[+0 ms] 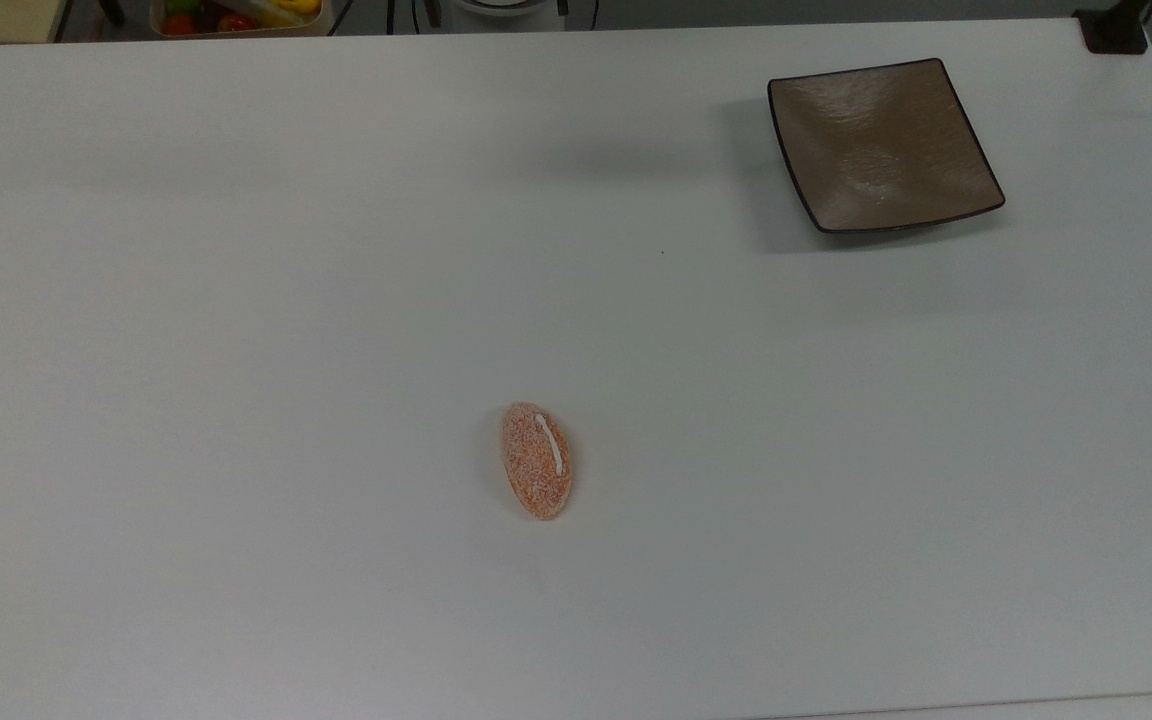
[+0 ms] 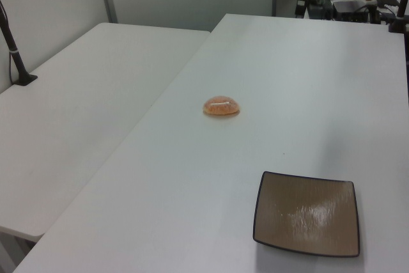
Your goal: Bread is placed on a ceramic plate
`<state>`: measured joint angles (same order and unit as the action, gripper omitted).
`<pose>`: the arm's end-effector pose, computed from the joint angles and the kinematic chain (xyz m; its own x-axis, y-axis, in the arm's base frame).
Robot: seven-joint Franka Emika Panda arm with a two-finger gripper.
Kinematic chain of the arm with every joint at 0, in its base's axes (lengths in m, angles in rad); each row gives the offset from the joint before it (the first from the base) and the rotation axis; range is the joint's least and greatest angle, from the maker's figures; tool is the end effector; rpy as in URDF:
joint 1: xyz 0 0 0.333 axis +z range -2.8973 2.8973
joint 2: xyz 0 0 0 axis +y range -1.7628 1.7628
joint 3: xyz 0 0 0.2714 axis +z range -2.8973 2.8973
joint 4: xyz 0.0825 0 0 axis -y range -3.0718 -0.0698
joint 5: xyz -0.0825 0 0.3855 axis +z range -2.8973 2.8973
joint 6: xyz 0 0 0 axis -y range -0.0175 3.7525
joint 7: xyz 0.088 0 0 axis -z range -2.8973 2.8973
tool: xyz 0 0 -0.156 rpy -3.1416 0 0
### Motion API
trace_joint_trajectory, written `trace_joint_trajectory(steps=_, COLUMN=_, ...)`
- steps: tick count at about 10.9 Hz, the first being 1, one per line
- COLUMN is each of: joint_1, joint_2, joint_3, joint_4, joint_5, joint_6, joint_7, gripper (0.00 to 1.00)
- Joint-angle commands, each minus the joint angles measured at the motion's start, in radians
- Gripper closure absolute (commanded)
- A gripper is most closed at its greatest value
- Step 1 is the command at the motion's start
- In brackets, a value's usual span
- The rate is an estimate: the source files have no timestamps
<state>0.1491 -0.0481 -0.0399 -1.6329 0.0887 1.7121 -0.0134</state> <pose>0.5584 0.0735 0.5421 0.9859 0.1088 0.1275 0.1206 -0.9887 -0.0888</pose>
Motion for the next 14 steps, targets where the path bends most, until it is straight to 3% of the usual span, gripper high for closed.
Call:
trace_joint_trajectory(steps=1, joint_1=0.017, joint_2=-0.025, joint_3=-0.015, joint_4=-0.031, joint_5=-0.014, joint_6=0.012, joint_7=-0.01, gripper=0.0)
trace_joint_trajectory(steps=7, joint_1=0.014, joint_2=-0.026, joint_3=-0.015, joint_4=-0.033, joint_5=-0.014, joint_6=0.009, joint_7=-0.01, gripper=0.0)
trace_joint_trajectory(steps=11, joint_1=0.004, joint_2=-0.022, joint_3=-0.015, joint_4=-0.032, joint_5=-0.014, joint_6=-0.022, joint_7=-0.167, gripper=0.0)
trace_joint_trajectory(steps=14, joint_1=-0.002, joint_2=-0.019, joint_3=-0.015, joint_4=-0.047, joint_5=-0.014, joint_6=-0.023, joint_7=-0.194, gripper=0.0)
